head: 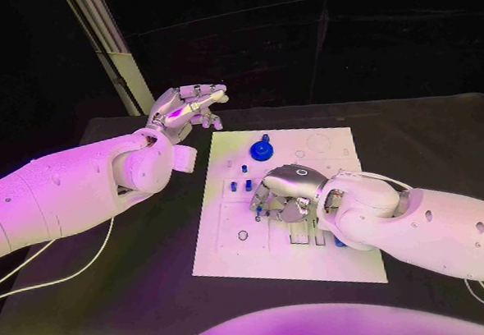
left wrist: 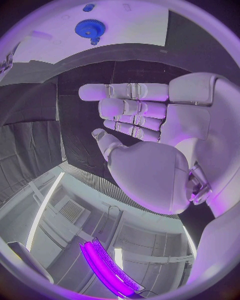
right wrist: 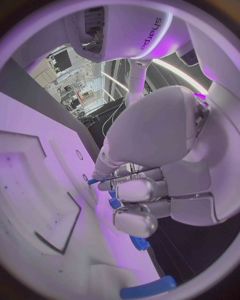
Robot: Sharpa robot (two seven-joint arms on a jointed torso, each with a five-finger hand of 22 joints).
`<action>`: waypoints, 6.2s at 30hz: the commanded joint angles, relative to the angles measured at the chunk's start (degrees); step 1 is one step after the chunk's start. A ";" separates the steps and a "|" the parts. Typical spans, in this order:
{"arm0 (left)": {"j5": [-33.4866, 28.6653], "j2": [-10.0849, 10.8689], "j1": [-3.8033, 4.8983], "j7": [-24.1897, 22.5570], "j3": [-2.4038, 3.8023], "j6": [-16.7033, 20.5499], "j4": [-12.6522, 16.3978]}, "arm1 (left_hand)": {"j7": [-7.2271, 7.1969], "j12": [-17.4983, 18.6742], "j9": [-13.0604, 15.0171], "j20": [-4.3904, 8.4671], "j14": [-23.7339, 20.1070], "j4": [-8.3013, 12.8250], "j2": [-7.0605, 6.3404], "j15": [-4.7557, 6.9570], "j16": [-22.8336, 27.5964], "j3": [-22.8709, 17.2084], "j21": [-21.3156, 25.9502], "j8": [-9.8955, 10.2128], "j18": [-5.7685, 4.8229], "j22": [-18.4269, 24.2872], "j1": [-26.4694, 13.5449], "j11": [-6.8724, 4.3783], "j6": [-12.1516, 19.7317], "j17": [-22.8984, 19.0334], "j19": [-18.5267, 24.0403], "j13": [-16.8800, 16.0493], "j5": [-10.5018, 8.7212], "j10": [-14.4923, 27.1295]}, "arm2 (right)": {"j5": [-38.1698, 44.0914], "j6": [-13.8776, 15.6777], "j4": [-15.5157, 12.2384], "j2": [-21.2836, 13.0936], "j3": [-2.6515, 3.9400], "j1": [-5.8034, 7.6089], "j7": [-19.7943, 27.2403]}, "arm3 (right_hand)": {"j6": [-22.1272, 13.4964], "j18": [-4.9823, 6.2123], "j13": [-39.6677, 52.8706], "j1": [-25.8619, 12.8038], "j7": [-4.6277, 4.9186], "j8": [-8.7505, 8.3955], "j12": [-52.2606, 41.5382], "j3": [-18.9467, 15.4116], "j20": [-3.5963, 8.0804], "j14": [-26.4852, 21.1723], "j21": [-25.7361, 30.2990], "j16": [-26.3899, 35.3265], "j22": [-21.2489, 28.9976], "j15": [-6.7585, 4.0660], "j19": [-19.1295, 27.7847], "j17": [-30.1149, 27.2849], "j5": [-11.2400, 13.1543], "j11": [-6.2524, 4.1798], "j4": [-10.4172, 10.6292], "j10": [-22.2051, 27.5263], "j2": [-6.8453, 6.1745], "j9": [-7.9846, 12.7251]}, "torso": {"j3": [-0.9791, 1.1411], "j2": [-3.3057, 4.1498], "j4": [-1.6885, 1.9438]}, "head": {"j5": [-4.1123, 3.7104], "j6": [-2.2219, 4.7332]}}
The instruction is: Assemble the parts on the task board
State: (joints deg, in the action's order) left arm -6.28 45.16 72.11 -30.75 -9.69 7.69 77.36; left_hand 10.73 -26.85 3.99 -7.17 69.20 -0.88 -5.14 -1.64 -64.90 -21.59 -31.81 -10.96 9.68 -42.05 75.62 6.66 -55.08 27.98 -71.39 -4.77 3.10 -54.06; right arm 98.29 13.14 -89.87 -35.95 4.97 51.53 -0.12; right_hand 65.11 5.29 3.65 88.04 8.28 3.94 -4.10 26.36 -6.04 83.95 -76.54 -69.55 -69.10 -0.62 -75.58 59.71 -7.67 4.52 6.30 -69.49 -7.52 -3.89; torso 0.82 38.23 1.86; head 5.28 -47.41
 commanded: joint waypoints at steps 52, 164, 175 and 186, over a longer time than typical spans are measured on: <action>-0.19 -0.34 0.09 0.20 0.05 -1.22 -0.66 | 0.20 -0.46 -0.10 -0.03 -0.45 0.27 0.35 -0.01 0.47 0.07 0.49 -0.25 0.77 0.21 -0.04 0.05 0.39 -0.40 0.27 0.15 0.21 0.45 | 3.80 -3.00 -0.69 0.43 -0.08 -0.25 -2.44 | -0.04 -0.20 0.09 -1.72 0.31 -0.14 0.18 0.44 0.07 1.31 -0.26 -0.31 0.10 0.49 -0.21 -0.23 -0.40 0.18 -0.55 0.00 -0.09 -0.11 | -0.03 0.01 0.02 | 0.24 -0.84; -0.19 -0.03 0.07 1.75 -0.65 -2.76 -1.65 | 0.15 -0.88 -0.06 -0.05 -0.79 0.34 0.69 -0.01 0.66 0.03 0.85 -0.57 0.78 0.54 0.09 0.01 0.30 -1.10 0.26 0.26 0.20 0.52 | 6.21 -8.31 -6.70 -13.30 4.80 1.24 -12.79 | -3.38 0.05 -0.04 0.52 0.22 0.09 -1.92 -10.12 0.22 0.65 1.63 -0.05 1.81 0.30 -0.08 -4.96 2.96 -0.09 1.63 0.29 2.17 -0.06 | -0.02 -0.19 -0.40 | -4.80 2.29; -0.19 -0.01 0.07 2.20 -0.66 -2.99 -1.70 | 0.18 -0.92 -0.07 -0.06 -0.87 0.29 0.66 -0.02 0.71 0.11 0.91 -0.59 0.77 0.60 -0.02 0.04 0.34 -1.27 0.26 0.29 0.19 0.58 | 6.85 -8.55 -6.47 -12.79 4.79 1.23 -12.97 | -3.17 0.06 0.01 0.22 0.11 0.01 -1.51 -9.03 0.22 0.58 1.60 -0.09 1.76 0.26 0.01 -4.99 2.78 -0.13 1.70 -0.06 1.90 -0.04 | -0.02 -0.20 -0.45 | -4.84 2.23; -0.19 0.00 0.07 2.18 -0.66 -3.03 -1.79 | 0.18 -0.95 -0.07 -0.06 -0.90 0.25 0.71 -0.04 0.71 0.13 0.95 -0.60 0.77 0.63 -0.07 0.05 0.36 -1.29 0.27 0.30 0.19 0.61 | 5.48 0.92 -7.40 -12.96 4.79 1.21 -10.70 | -1.36 -0.02 0.18 0.06 0.14 0.32 -1.17 -5.09 0.42 0.63 1.15 -0.59 1.18 0.04 -0.19 -4.55 4.22 -0.40 1.14 -2.14 2.31 -0.20 | 0.01 -0.19 -0.49 | -4.74 2.26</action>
State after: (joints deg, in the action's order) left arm -6.32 45.19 72.09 -28.42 -10.39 5.46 75.57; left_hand 10.73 -27.51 3.98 -7.17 68.79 -0.88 -4.93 -1.64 -64.53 -21.59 -31.12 -11.17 9.68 -41.49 75.84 6.87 -55.08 26.75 -71.39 -4.54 3.10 -53.85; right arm 104.38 8.25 -96.96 -48.89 9.68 52.60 -12.31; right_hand 63.40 6.23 3.81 88.74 8.37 3.85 -5.48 20.97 -5.73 84.04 -75.19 -69.89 -67.85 -0.11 -75.46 55.11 -3.67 4.20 7.43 -71.26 -5.48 -3.97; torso 0.82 38.03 1.40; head 0.51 -45.21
